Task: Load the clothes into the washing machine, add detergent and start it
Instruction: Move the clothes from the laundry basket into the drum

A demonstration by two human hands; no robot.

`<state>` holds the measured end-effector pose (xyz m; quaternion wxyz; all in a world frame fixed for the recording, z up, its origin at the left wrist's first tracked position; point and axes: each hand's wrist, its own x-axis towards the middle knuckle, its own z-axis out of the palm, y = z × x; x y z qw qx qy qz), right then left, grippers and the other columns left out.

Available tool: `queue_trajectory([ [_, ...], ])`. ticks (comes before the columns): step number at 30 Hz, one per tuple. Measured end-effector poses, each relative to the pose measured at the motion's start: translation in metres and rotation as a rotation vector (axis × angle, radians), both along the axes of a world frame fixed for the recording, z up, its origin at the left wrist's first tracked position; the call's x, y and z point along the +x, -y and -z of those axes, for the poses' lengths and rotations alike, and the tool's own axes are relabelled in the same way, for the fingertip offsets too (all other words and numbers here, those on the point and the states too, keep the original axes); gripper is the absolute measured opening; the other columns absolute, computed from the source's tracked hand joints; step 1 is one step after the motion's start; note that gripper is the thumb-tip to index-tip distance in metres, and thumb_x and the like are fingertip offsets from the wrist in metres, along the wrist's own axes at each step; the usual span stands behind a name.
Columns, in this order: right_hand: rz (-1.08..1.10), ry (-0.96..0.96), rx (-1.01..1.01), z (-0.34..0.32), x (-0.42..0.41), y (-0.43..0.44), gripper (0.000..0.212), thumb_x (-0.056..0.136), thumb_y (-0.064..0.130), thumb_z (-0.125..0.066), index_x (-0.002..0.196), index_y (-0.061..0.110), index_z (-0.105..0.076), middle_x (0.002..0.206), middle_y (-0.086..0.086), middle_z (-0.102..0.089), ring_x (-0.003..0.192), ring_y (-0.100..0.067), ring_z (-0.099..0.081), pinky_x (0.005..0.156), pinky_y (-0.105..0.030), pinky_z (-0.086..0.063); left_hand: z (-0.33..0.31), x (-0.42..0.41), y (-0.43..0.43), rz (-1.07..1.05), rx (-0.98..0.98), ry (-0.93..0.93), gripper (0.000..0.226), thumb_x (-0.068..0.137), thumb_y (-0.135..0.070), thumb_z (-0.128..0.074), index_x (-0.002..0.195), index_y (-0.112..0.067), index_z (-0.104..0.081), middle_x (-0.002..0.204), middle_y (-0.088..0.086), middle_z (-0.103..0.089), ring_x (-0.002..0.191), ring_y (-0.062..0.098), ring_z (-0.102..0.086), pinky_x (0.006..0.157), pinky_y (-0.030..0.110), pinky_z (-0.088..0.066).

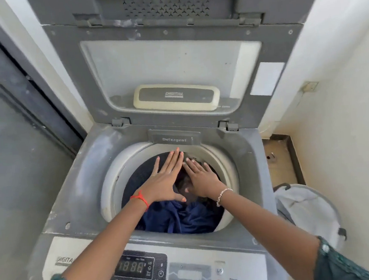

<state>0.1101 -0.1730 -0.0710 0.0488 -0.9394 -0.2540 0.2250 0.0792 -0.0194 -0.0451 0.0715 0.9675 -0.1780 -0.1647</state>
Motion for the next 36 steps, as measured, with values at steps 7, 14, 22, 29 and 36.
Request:
queue_trajectory([
  [7,0.453,0.313,0.474,-0.09,-0.029,0.12,0.071,0.096,0.024,-0.045,0.149,0.011,0.001,0.157,-0.001,0.007,0.145,-0.014,0.009,0.117,-0.033,0.003,-0.068,0.019,0.12,0.29,-0.261,0.177,0.123,0.076,-0.026,-0.066,0.13,-0.024,0.045,0.141,-0.007,0.049,0.136,0.01,0.035,0.115,0.046,0.015],
  [14,0.937,0.376,0.482,-0.044,-0.06,0.3,0.065,0.095,0.014,-0.047,0.147,0.005,-0.01,0.157,-0.009,-0.003,0.146,-0.021,-0.001,0.119,-0.033,-0.005,-0.06,0.045,0.306,0.574,-0.349,0.134,0.111,0.074,-0.021,-0.062,0.142,-0.016,0.026,0.153,0.0,0.029,0.141,0.013,0.024,0.112,0.047,0.014],
  [22,1.029,0.056,0.3,0.094,-0.097,0.416,0.076,0.096,0.033,-0.044,0.147,0.003,0.004,0.157,-0.009,0.008,0.145,-0.024,0.007,0.116,-0.031,0.002,0.07,0.057,0.457,0.611,-0.212,-0.068,0.109,0.074,-0.022,-0.064,0.146,-0.011,0.017,0.156,0.005,0.02,0.144,0.021,0.017,0.115,0.057,0.003],
  [29,1.035,-0.152,0.214,0.282,-0.079,0.459,0.083,0.094,0.042,-0.043,0.146,0.01,0.012,0.156,-0.004,0.014,0.145,-0.018,0.01,0.117,-0.031,0.004,0.289,0.046,0.509,0.5,0.004,-0.286,0.097,0.088,-0.04,-0.054,0.144,-0.018,0.022,0.148,0.0,0.032,0.143,0.023,0.021,0.115,0.054,0.008],
  [36,0.845,-0.254,0.007,0.497,-0.043,0.476,0.093,0.09,0.051,-0.045,0.144,0.012,0.021,0.156,-0.006,0.019,0.145,-0.019,0.012,0.117,-0.035,0.005,0.508,0.066,0.526,0.471,0.157,-0.244,0.107,0.084,-0.049,-0.06,0.136,-0.02,0.03,0.14,-0.001,0.037,0.137,0.023,0.029,0.106,0.053,0.02],
])
